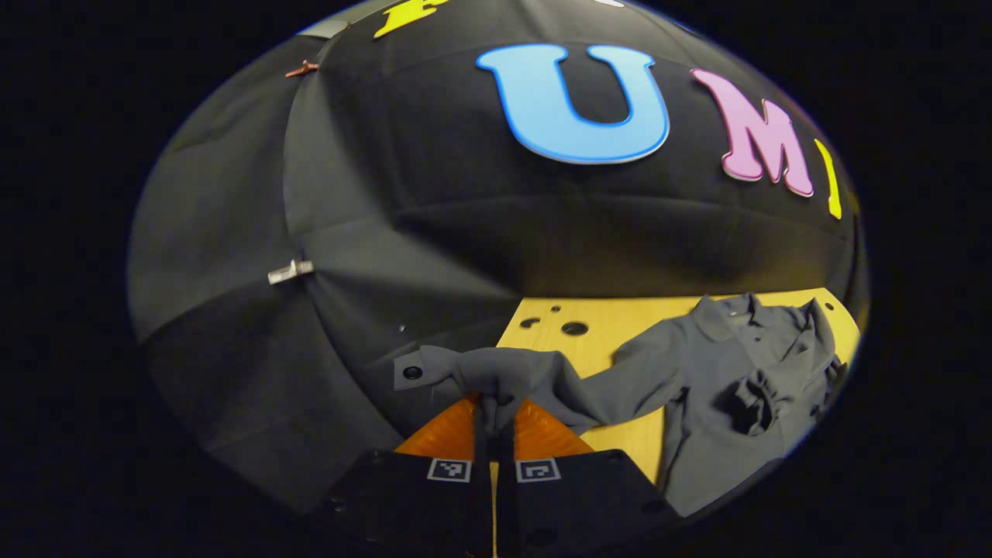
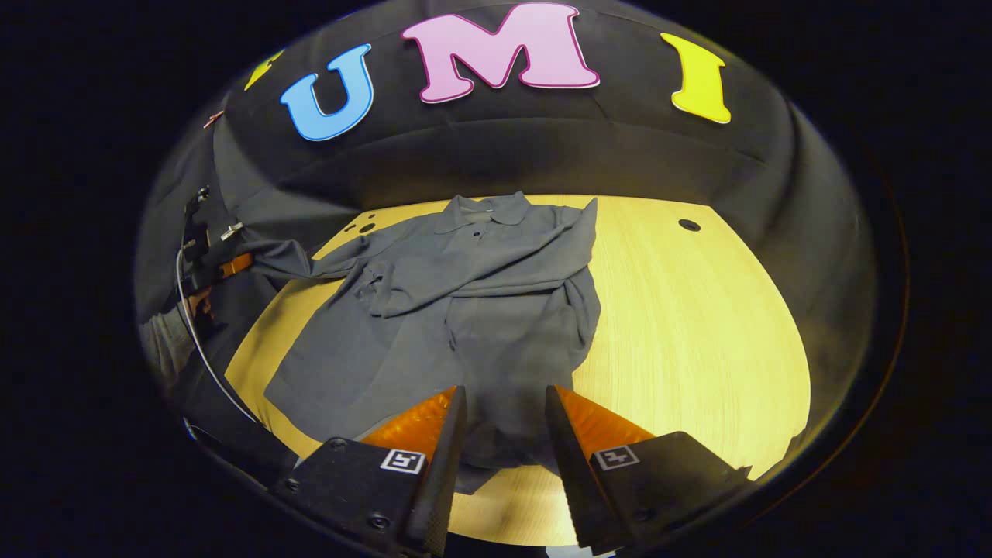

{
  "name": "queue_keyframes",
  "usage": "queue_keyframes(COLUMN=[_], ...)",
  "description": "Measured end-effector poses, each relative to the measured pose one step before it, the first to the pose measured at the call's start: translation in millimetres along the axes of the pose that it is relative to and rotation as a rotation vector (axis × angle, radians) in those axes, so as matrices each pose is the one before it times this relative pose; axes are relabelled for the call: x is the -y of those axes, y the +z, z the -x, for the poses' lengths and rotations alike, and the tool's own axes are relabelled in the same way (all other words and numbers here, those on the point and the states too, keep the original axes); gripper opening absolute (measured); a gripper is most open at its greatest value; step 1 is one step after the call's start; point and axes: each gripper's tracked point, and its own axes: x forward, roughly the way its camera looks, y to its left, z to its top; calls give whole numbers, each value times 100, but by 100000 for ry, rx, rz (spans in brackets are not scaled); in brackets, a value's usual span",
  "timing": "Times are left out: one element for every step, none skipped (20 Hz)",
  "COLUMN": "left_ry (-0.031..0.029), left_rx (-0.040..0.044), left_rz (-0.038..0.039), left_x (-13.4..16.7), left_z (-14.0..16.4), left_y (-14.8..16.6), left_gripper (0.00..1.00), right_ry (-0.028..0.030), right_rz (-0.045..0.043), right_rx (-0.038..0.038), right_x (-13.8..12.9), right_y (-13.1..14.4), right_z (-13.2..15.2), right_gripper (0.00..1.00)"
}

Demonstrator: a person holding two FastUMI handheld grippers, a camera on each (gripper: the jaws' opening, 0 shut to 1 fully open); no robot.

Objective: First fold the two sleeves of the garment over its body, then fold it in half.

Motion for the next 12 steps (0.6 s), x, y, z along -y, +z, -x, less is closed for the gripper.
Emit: queue_keyframes(left_ry=[-2033,-2860,-3109,-2703,-2843,-2758,-2540,-2606,-2668,-2800,-2547,-2265], left_rx=[2959,3245,2744,1970,1878,1837,1862,1679,1223,488,167,-568], left_rz=[-368,-420,-687,-573,-364,-222,-388,-537,-668,-400,-473,-7], left_x=[1390,1638,1803,1652,1736,1749,1662,1624,1640,1726,1917,1709], left_z=[704,753,771,364,285,245,177,148,36,68,157,-77], left_y=[1386,1447,1251,1182,1024,1093,903,899,634,507,-8,-44], left_gripper=[7,7,7,7,7,7,7,7,7,7,7,7], right_ry=[-411,-827,-326,-323,-380,-180,-263,-256,-271,-203,-425,-348], right_rz=[-315,-764,-394,-216,-186,-319,-378,-463,-591,-458,-317,-406], right_rx=[307,517,293,12,149,-82,-20,-18,246,111,206,74], right_x=[346,1004,462,471,376,293,318,409,319,317,365,422], right_y=[94,224,116,-19,56,-84,-40,3,28,-30,-8,-37], right_z=[45,96,108,258,59,-2,13,141,-15,40,56,148], right_gripper=[64,64,64,64,64,64,64,64,64,64,64,64])
